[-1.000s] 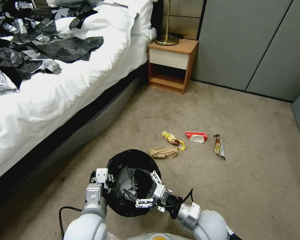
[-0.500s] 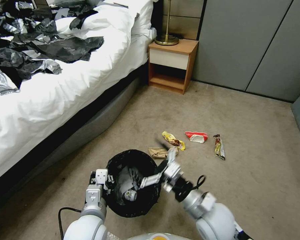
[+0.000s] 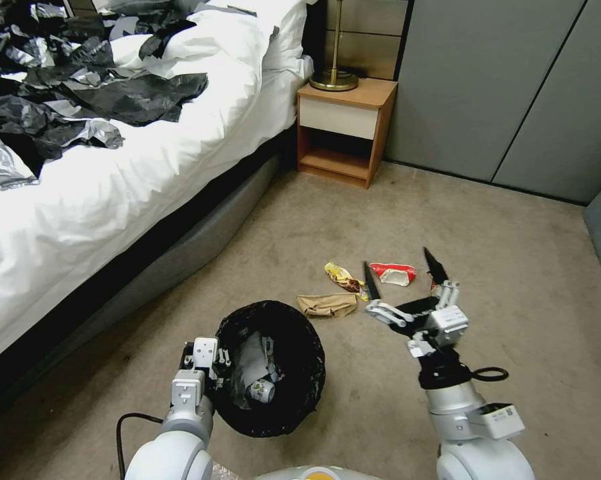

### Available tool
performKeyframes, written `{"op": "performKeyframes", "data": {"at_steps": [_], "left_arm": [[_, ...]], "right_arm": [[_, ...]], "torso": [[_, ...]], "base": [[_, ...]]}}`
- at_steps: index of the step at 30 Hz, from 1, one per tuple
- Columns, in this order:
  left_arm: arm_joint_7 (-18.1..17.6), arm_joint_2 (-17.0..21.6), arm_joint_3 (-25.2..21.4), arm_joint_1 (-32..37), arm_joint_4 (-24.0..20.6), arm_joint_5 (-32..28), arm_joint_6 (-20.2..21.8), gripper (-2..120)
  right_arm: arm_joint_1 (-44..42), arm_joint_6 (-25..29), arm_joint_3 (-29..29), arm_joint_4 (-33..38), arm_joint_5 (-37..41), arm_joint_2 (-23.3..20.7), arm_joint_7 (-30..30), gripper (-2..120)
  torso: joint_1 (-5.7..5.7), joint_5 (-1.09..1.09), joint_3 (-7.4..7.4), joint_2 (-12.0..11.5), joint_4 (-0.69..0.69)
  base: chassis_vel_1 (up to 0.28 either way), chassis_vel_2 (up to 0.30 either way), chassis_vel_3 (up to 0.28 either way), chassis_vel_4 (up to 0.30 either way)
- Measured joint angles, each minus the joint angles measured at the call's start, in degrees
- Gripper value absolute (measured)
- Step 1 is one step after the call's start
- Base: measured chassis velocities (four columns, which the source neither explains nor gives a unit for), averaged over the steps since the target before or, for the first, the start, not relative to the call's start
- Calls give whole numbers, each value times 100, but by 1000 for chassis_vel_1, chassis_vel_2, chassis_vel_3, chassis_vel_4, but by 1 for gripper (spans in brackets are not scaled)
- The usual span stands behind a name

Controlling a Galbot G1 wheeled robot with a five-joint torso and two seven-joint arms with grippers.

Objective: Pick up the trash bin, then pick up the garbage from the floor and place it into the trash bin.

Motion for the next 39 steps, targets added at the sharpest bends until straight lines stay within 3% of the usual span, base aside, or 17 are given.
{"op": "performKeyframes", "data": {"at_steps": [13, 24, 39], "left_arm": [[167, -2, -32, 25, -35, 31, 0, 1], [193, -40, -25, -5, -11, 114, 18, 1], [147, -50, -27, -45, 22, 110, 32, 1]], "right_arm": [[-220, 334, 376, -881, -358, 11, 227, 100], [-164, 378, 371, -1014, -616, 71, 180, 100], [-15, 292, 244, -994, -336, 84, 312, 100]], "torso": [[0, -2, 0, 0, 0], [0, 2, 0, 0, 1], [0, 2, 0, 0, 1]], "base": [[0, 0, 0, 0], [0, 0, 0, 0], [-64, -63, -58, -54]]}}
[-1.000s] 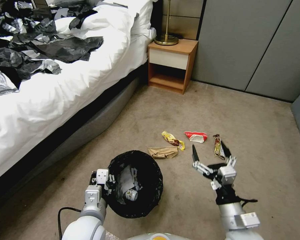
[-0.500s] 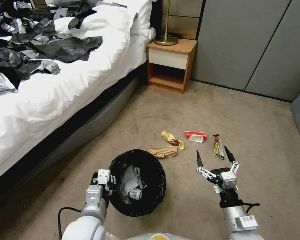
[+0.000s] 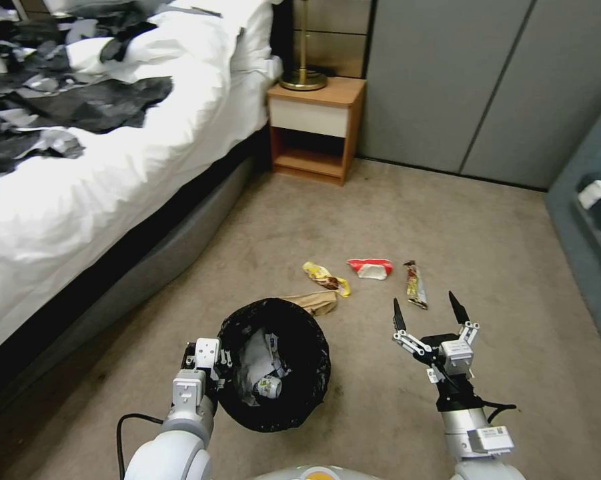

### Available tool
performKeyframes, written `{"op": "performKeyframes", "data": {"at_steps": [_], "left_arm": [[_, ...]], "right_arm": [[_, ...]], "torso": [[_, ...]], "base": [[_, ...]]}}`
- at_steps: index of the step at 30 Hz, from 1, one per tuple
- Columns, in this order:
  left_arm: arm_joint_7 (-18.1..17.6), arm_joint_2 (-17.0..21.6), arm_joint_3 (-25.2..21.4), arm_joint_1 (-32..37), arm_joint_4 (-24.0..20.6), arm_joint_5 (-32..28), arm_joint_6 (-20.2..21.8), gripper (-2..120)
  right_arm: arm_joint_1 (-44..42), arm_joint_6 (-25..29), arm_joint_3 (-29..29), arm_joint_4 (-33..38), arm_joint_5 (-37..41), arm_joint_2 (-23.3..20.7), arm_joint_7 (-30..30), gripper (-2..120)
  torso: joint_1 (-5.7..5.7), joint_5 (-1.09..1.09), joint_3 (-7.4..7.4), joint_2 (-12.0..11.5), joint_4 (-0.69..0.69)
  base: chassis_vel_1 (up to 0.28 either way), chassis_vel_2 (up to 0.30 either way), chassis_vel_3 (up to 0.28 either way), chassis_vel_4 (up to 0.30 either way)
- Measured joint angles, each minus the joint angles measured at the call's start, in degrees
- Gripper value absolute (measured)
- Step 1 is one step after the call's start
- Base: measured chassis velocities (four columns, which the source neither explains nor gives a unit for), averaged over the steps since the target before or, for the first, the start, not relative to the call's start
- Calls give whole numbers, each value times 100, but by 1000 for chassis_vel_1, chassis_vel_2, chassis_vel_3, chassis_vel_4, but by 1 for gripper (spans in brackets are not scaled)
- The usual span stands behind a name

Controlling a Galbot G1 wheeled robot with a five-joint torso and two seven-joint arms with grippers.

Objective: Pick up the trash bin, then pick up the garbage from the floor and place it into the trash bin.

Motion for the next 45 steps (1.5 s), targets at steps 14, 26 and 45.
{"op": "performKeyframes", "data": {"at_steps": [14, 26, 45], "left_arm": [[45, 22, 23, -49, 53, -97, -174, 1], [59, 19, 25, -16, 54, -48, -259, 1], [48, 29, -4, -27, 0, -51, -267, 1]], "right_arm": [[70, -77, -34, 72, -6, -6, -96, 100], [37, -254, -107, 111, 101, -35, -195, 100], [77, -275, -90, 115, 87, -41, -261, 97]], "torso": [[-1, -3, 0, 0, 0], [-1, -1, 0, 0, 0], [-1, -1, 0, 0, -1]], "base": [[-77, -65, -68, -67], [0, 0, 0, 0], [-53, 54, 53, -62]]}}
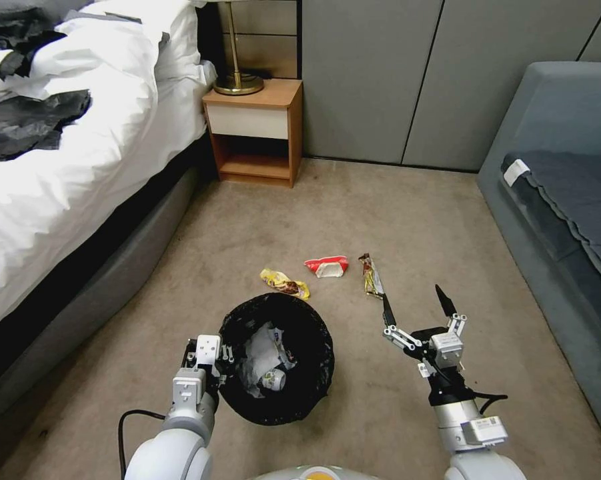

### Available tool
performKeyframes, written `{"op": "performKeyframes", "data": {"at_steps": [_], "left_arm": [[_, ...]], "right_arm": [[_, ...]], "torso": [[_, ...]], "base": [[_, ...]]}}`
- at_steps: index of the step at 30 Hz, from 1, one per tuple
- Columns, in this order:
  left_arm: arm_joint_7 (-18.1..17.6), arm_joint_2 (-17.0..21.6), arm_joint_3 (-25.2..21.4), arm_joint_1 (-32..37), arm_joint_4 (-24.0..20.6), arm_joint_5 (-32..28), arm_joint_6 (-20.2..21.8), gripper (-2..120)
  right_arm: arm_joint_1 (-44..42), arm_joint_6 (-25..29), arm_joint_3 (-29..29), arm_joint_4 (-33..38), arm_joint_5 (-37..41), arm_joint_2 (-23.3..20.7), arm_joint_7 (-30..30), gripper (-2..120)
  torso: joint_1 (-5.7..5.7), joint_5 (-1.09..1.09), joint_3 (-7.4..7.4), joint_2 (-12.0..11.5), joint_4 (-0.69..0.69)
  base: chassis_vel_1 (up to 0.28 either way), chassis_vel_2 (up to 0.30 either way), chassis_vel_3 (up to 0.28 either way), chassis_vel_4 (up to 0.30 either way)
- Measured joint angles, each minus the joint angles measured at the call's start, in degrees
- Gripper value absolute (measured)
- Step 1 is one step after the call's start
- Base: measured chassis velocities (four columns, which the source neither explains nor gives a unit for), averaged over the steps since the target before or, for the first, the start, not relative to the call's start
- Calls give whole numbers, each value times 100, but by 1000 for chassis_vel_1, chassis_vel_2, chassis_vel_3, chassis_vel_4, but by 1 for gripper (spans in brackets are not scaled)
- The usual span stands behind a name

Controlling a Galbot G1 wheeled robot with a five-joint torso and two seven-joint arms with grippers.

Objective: Pick up the trash bin, then pick up the garbage from the floor and place it into the trash bin.

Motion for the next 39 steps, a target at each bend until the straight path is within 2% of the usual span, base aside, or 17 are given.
{"op": "performKeyframes", "data": {"at_steps": [30, 39], "left_arm": [[-25, -22, -1, 26, -47, 24, 7, 1], [-25, -22, 2, 38, -33, 29, 7, 1]], "right_arm": [[62, 95, -30, -56, -15, 13, -57, 97], [182, 179, -48, -97, -13, 2, -108, 97]], "torso": [[1, 0, 0, 0, 1], [0, 0, 0, 0, 0]], "base": [[-143, 147, 147, -143], [-45, 47, 47, -43]]}}
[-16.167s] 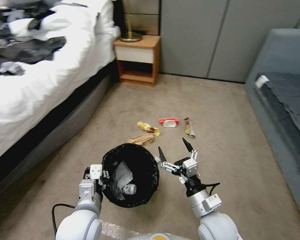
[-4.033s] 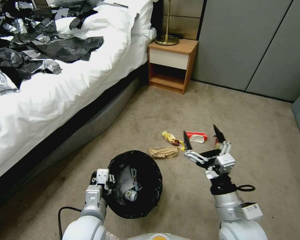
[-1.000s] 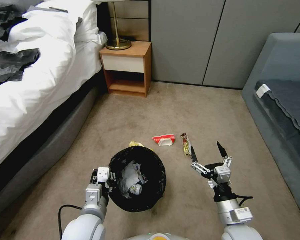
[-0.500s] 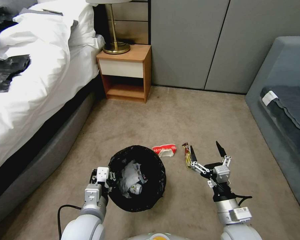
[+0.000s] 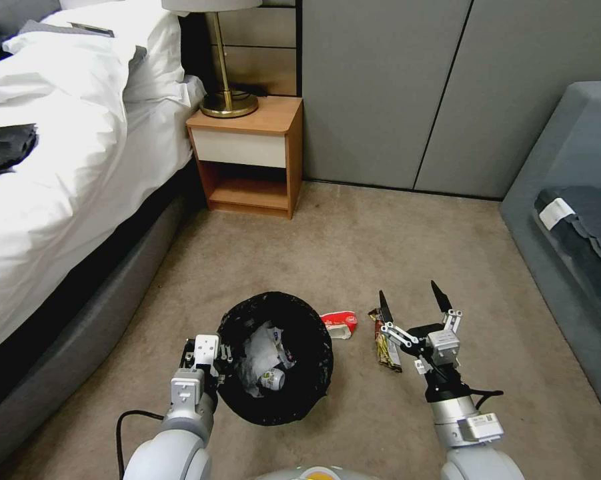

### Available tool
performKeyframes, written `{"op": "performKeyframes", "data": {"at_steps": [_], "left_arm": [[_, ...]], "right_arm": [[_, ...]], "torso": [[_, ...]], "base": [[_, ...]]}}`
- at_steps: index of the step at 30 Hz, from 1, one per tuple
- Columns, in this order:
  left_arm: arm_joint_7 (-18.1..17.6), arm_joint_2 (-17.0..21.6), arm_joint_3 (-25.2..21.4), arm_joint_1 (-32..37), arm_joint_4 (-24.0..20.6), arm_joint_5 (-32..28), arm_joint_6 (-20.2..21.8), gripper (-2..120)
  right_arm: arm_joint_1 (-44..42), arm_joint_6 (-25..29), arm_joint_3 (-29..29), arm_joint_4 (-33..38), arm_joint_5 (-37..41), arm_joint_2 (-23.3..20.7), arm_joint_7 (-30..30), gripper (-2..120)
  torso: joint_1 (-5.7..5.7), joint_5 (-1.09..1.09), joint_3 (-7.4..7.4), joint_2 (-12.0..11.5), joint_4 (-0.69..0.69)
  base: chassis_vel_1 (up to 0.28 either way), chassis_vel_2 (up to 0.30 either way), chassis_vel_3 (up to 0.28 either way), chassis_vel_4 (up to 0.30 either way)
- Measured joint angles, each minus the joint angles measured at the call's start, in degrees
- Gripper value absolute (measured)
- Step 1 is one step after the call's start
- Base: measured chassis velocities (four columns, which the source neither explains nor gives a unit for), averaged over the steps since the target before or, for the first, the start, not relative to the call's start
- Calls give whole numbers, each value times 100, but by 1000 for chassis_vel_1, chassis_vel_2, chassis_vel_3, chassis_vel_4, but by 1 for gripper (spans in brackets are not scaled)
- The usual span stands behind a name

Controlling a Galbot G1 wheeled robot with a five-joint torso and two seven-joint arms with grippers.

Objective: Pick up the trash bin, then pick up the garbage from the floor and place it into the trash bin.

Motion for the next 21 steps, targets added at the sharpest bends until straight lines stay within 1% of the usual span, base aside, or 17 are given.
{"op": "performKeyframes", "data": {"at_steps": [5, 9, 12, 13, 14, 17, 18, 20, 21], "left_arm": [[0, 2, 1, 3, 2, 1, 0, 1], [0, 11, -6, 5, 7, 0, 0, 1], [3, 15, -15, 7, 7, -2, 4, 1], [4, 15, -20, 8, 7, -2, 10, 1], [4, 15, -20, 8, 7, -2, 10, 1], [5, 17, -32, 13, 4, -3, 22, 1], [5, 17, -32, 13, 4, -3, 22, 1], [5, 17, -45, 16, 2, -5, 28, 1], [5, 17, -45, 16, 2, -5, 28, 1]], "right_arm": [[160, -7, -1, -25, -5, -27, -11, 97], [413, -202, -40, -59, -19, -67, -11, 97], [649, -425, -95, -94, -8, -106, -4, 99], [819, -601, -149, -128, 34, -137, 8, 100], [819, -601, -149, -128, 34, -137, 8, 100], [1145, -1067, -370, -238, 247, -241, 100, 100], [1145, -1067, -370, -238, 247, -241, 100, 100], [1301, -1393, -520, -328, 403, -315, 193, 100], [1301, -1393, -520, -328, 403, -315, 193, 100]], "torso": [[0, 0, 0, 0, 0], [0, 0, 0, 0, 0], [0, 0, 0, 0, 0], [0, 0, 0, 0, 0], [0, 0, 0, 0, 0], [0, 0, 0, 0, 1], [0, 0, 0, 0, 1], [0, 0, 0, 0, 1], [0, 0, 0, 0, 1]], "base": [[0, 0, 0, 0], [0, 0, 0, 0], [0, 0, 0, 0], [0, 0, 0, 0], [0, 0, 0, 0], [0, 0, 0, 0], [0, 0, 0, 0], [0, 0, 0, 0], [0, 0, 0, 0]]}}
